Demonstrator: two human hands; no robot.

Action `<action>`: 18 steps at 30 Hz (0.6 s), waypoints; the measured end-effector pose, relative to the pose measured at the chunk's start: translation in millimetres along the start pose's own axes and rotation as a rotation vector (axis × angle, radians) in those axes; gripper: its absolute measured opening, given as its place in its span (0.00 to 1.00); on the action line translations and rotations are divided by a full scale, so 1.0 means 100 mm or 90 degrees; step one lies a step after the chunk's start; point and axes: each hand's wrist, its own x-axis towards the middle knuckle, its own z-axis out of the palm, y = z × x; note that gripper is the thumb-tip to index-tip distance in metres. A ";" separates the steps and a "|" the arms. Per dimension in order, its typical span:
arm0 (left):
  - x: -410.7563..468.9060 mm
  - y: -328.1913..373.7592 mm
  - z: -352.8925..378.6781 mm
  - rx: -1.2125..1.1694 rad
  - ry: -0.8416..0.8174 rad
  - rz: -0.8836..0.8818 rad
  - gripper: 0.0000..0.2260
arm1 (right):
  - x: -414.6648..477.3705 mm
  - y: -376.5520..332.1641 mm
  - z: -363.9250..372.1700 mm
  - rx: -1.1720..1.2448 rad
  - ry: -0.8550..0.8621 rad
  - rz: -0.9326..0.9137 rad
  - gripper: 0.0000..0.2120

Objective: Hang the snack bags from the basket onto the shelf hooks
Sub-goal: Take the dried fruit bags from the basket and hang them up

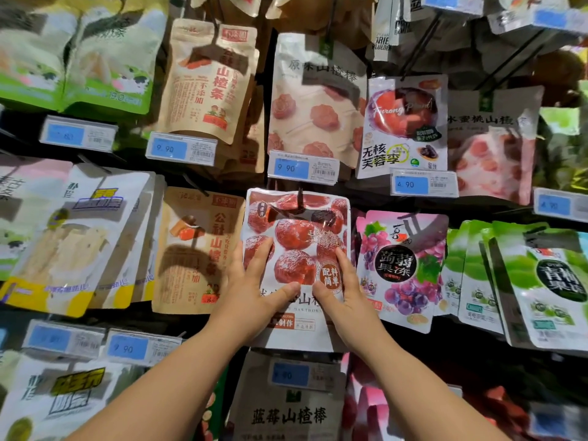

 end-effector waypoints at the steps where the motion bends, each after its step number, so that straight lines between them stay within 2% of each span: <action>1: 0.01 -0.01 0.02 0.007 -0.004 -0.004 0.39 | 0.02 0.03 0.01 0.001 -0.002 0.001 0.36; 11: 0.25 -0.10 0.14 0.056 -0.036 -0.059 0.40 | 0.27 0.29 0.17 -0.025 0.017 -0.001 0.36; 18: 0.36 -0.22 0.27 0.067 -0.033 -0.047 0.40 | 0.36 0.41 0.23 -0.016 0.016 0.016 0.38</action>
